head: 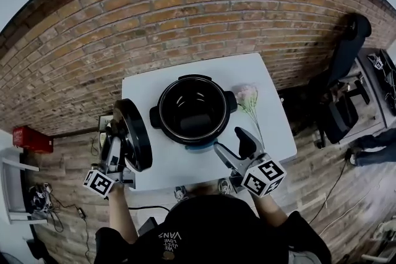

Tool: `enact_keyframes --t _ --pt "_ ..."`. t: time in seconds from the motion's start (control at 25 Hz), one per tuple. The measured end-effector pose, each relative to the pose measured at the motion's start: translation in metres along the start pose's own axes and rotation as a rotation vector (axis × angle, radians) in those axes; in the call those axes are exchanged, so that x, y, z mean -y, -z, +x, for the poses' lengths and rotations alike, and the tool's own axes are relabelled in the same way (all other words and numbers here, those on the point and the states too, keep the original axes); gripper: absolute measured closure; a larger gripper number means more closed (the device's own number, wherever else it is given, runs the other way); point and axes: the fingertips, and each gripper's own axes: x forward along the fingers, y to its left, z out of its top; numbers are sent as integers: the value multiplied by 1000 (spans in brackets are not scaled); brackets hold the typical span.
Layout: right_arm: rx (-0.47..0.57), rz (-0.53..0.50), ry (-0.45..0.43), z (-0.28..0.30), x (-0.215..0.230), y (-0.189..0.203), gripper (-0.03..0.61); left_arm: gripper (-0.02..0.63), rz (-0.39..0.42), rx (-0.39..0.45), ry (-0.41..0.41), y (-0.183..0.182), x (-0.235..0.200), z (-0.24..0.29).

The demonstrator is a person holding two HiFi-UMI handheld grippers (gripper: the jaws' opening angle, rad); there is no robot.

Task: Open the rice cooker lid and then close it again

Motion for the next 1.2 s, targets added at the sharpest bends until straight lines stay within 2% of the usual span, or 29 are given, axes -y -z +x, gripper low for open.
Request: enact_keyframes --t 0.16,0.28,0.36,0.6,0.68,0.96,1.2 --pt "-17 1 -11 5 -3 4 215 336 -26 37 -74 7 -14 -25" --pt "-22 1 -17 8 -4 4 215 335 -119 57 -39 16 -11 -29" --pt "-22 0 -16 8 -5 4 215 336 -130 55 -24 17 -9 -28" --pt "-9 10 4 6 -5 4 215 336 -18 19 -20 0 -5 -13" --pt "-3 16 18 2 -3 4 215 334 14 -3 4 -4 0 -2" --pt "25 31 88 -18 8 5 215 335 133 -108 143 -11 35 52" --pt "64 49 151 -35 19 4 215 336 276 -247 317 -3 83 105"
